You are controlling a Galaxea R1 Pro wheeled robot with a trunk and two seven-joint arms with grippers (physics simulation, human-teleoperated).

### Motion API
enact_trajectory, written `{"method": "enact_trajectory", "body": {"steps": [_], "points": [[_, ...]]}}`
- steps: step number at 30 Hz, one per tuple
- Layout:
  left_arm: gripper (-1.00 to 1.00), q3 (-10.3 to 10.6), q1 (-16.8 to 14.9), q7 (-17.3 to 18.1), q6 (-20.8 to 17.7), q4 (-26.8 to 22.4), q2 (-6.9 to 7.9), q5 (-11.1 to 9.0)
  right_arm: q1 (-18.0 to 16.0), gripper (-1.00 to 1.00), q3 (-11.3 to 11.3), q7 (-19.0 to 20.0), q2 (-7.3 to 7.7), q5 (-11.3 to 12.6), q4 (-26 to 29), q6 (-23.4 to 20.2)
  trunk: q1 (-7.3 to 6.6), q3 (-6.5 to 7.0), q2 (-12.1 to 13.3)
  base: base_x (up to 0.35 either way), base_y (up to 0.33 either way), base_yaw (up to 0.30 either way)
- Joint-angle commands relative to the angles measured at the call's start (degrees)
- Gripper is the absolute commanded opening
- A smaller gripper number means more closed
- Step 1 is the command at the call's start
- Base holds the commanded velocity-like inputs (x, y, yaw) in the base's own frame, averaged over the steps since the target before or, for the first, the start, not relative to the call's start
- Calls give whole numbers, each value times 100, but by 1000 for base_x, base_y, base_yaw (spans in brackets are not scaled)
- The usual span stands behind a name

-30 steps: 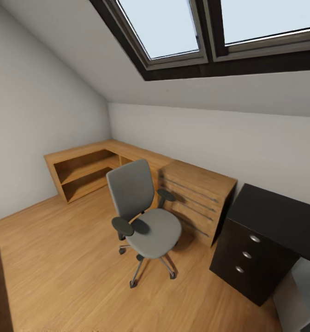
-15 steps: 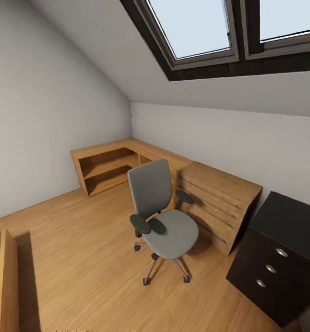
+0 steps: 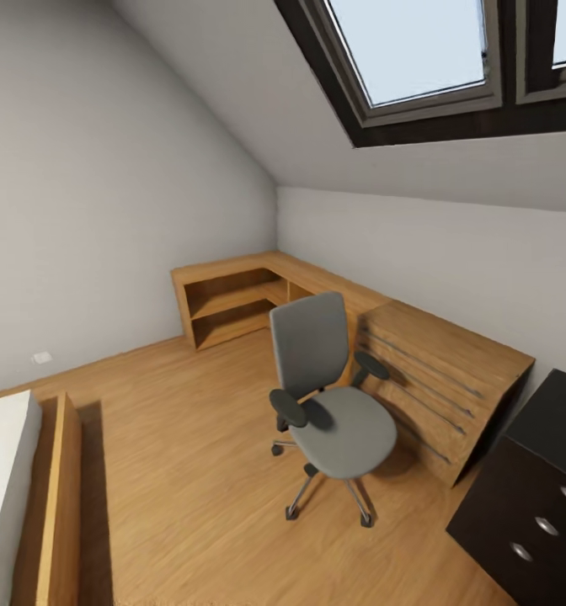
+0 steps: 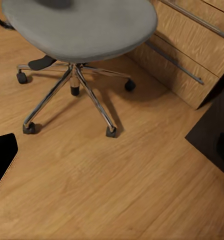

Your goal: In the bedroom, organize the workspace by keeping the computer under the desk, ensuring the monitor is on the desk, placing the keyboard on the desk next to the monitor, placing the mouse on the desk next to the keyboard, moving the folder from the swivel chair onto the desk next to the mouse, stacking the notebook on top of the folder with the pen on top of the notebook, and positioning the swivel chair next to the desk.

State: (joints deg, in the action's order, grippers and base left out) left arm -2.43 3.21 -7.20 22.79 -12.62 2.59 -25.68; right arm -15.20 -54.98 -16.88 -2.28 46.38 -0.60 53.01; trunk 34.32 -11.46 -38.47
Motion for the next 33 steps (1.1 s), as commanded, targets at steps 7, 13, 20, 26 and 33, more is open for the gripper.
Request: {"method": "enact_trajectory", "body": {"steps": [7, 13, 20, 26, 33], "points": [[100, -21, 4, 6, 102, -136, -34, 27, -2, 100, -46, -49, 1, -6, -9, -14, 2, -7, -7, 0, 0, 285], [100, -14, 4, -18, 362, -938, -50, 145, -6, 100, -23, -38, 8, -6, 22, -30, 2, -7, -7, 0, 0, 285], [100, -12, -82, -47, -791, -2477, -169, 315, -42, 100, -19, -35, 13, -6, 213, -35, 2, -7, -7, 0, 0, 285], [100, -12, -480, -51, -2611, -3013, -277, 354, -187, 100, -14, -42, 0, 1, 317, -85, 2, -7, -7, 0, 0, 285], [100, -12, -683, -37, -2941, -2876, -293, 360, -267, 100, -10, -35, 0, 7, 490, -375, 2, -7, -7, 0, 0, 285]]}}
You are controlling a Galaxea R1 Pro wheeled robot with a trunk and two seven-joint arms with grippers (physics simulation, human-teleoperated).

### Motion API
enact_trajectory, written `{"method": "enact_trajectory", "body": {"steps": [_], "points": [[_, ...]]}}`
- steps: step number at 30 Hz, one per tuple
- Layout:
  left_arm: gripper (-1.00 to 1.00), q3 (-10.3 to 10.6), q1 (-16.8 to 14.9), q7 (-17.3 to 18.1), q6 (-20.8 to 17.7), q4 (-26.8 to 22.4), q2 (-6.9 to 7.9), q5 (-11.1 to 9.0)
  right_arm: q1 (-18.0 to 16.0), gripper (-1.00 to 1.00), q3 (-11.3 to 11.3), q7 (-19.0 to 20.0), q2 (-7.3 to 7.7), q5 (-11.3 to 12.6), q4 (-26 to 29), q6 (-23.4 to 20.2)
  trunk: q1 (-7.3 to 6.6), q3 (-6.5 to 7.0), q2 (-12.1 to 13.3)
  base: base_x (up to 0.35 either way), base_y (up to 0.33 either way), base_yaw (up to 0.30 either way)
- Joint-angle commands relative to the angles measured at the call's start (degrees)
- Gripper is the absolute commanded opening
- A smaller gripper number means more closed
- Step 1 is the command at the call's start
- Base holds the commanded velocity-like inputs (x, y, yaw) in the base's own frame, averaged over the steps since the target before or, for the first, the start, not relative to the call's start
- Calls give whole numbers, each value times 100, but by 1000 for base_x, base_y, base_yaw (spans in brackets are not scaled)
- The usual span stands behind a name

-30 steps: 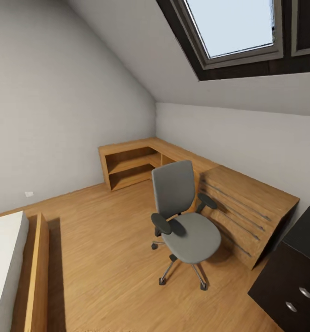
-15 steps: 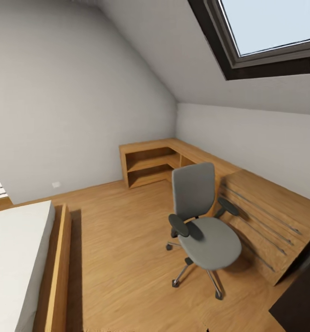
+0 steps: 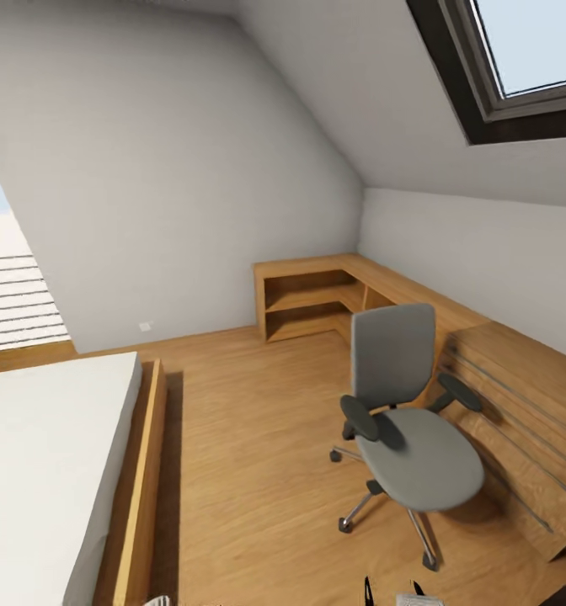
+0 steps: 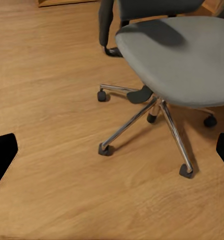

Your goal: In the bedroom, organize the workspace by keeping the computer under the desk, ensuring the monitor is on the desk, placing the keyboard on the desk next to the monitor, placing the mouse on the desk next to the keyboard, moving the folder from the swivel chair onto the desk next to the mouse, stacking the notebook on top of the folder with the pen on top of the notebook, and positioning the swivel chair next to the desk.

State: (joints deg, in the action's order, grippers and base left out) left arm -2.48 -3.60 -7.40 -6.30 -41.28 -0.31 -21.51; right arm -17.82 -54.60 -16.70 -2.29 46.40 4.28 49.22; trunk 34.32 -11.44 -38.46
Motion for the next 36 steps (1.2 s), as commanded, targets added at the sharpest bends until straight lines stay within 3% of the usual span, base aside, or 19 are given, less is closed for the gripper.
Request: {"method": "enact_trajectory", "body": {"steps": [1, 3, 8, 16, 23, 36], "points": [[100, -7, -11, -11, 16, 63, -3, -54, -7, 100, -47, -52, 2, 6, 11, -19, 1, -9, -7, 0, 0, 285], [100, -2, -23, 0, 188, 216, -4, -51, -11, 100, -45, -46, 5, 12, 21, -53, 1, -9, -7, 0, 0, 282], [100, 142, -39, 13, 1023, 574, -18, -8, -17, 100, -49, -35, 1, 30, 33, -89, 1, -9, -7, 0, 0, 247], [100, 701, -44, -17, 1728, 727, -29, 49, -19, 100, -51, -35, 0, 43, 33, -81, 1, -9, -7, 17, 0, 251], [100, 860, -44, -23, 1826, 820, -31, 56, -19, 100, -56, -34, 8, 40, 22, -90, 1, -9, -7, 230, 0, 204], [100, 908, -44, -24, 1851, 890, -31, 60, -19, 100, -68, -27, 13, 16, -84, -124, 1, -9, -7, 315, 0, 31]]}}
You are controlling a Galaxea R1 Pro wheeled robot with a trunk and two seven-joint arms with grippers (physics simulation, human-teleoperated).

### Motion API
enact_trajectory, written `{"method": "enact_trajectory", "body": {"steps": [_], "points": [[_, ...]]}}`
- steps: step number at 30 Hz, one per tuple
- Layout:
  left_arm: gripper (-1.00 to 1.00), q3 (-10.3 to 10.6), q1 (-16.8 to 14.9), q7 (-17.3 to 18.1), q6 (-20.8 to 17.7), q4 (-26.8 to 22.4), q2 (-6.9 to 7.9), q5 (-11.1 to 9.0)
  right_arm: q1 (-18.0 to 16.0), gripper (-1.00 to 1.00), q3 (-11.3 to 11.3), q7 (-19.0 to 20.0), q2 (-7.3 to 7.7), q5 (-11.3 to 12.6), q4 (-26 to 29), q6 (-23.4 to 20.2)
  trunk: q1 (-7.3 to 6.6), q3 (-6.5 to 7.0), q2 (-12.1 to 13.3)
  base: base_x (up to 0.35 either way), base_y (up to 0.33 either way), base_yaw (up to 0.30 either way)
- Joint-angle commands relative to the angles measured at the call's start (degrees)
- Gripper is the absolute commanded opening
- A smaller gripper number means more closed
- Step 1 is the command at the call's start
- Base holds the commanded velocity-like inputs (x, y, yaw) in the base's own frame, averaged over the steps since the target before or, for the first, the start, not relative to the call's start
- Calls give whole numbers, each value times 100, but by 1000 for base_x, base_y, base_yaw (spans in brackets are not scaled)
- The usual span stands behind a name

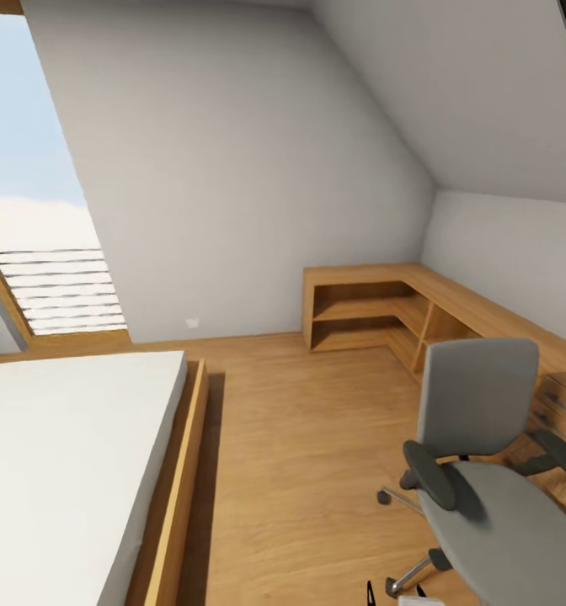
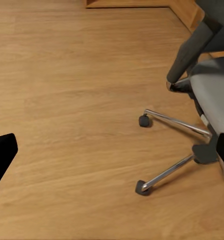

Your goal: In the bedroom, organize the workspace by keeping the computer under the desk, ensuring the monitor is on the desk, placing the keyboard on the desk next to the monitor, placing the mouse on the desk next to the keyboard, moving the folder from the swivel chair onto the desk next to the mouse, stacking the notebook on top of the folder with the pen on top of the notebook, and positioning the swivel chair next to the desk.

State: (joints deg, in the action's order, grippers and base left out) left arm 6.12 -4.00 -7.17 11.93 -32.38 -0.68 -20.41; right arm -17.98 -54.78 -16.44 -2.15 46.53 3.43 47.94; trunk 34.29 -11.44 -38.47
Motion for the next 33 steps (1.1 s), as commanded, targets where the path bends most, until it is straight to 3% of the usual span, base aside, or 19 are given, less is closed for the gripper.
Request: {"method": "enact_trajectory", "body": {"steps": [1, 15, 33], "points": [[100, 50, -5, -48, 27, 1, 6, -51, -4, 100, -50, -53, 0, 2, -3, 1, 4, -9, -6, 326, -5, 4], [100, 51, -5, -48, 22, 12, 2, -51, -4, 100, -46, -52, 28, -2, -21, -5, 4, -9, -6, 285, -151, 1], [100, 44, -5, -61, 36, 13, 13, -62, -4, 100, -51, -52, 21, -4, -18, -4, 4, -9, -6, 120, -49, 0]]}}
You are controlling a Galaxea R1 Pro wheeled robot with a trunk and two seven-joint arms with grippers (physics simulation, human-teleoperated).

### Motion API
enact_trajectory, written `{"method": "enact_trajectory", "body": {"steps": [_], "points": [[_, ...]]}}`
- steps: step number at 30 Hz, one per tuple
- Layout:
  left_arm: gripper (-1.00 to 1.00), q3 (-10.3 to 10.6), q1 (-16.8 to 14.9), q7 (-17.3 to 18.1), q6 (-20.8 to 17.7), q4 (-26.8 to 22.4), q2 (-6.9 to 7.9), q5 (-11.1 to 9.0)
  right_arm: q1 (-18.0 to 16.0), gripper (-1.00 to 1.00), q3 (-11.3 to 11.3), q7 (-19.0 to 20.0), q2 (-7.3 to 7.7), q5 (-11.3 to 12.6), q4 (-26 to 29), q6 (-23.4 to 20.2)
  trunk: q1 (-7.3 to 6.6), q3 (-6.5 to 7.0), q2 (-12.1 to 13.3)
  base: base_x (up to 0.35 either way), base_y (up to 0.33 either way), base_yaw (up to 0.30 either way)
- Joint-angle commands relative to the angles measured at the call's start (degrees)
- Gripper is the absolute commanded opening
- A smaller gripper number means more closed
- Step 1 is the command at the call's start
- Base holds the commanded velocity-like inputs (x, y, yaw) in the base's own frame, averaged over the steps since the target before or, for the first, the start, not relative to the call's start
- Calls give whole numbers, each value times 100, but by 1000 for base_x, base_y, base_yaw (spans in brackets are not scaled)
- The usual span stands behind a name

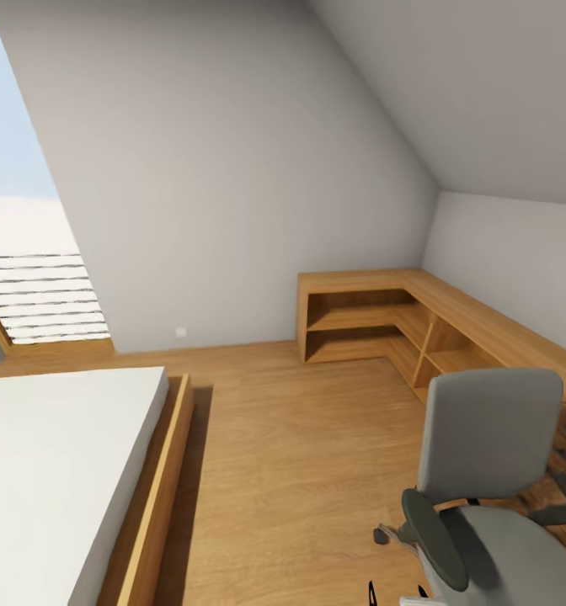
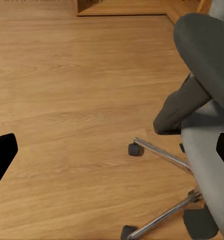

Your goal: In the bedroom, organize the workspace by keeping the computer under the desk, ensuring the monitor is on the desk, placing the keyboard on the desk next to the monitor, placing the mouse on the desk next to the keyboard, moving the folder from the swivel chair onto the desk next to the mouse, stacking the notebook on top of the folder with the pen on top of the notebook, and positioning the swivel chair next to the desk.

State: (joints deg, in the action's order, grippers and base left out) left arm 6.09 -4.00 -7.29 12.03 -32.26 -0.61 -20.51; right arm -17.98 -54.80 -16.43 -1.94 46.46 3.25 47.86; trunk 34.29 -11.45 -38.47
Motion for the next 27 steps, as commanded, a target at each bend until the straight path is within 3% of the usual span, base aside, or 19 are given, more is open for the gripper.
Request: {"method": "enact_trajectory", "body": {"steps": [1, 7, 21, 27], "points": [[100, 49, -4, -49, 25, 0, 7, -53, -4, 100, -49, -53, -2, 4, 0, 4, 4, -8, -7, 282, -3, 6], [100, 50, -4, -44, 20, 0, 6, -51, -4, 100, -56, -53, -20, 7, 1, 4, 4, -8, -7, 306, -1, 108], [100, 51, -4, -38, 12, 0, 8, -52, -4, 100, -58, -53, -19, 12, -5, 1, 4, -12, -7, 258, 0, 235], [100, 51, -4, -42, 7, 3, 8, -56, -4, 100, -58, -53, -8, 5, -8, 2, 4, -15, -7, 303, 0, 72]]}}
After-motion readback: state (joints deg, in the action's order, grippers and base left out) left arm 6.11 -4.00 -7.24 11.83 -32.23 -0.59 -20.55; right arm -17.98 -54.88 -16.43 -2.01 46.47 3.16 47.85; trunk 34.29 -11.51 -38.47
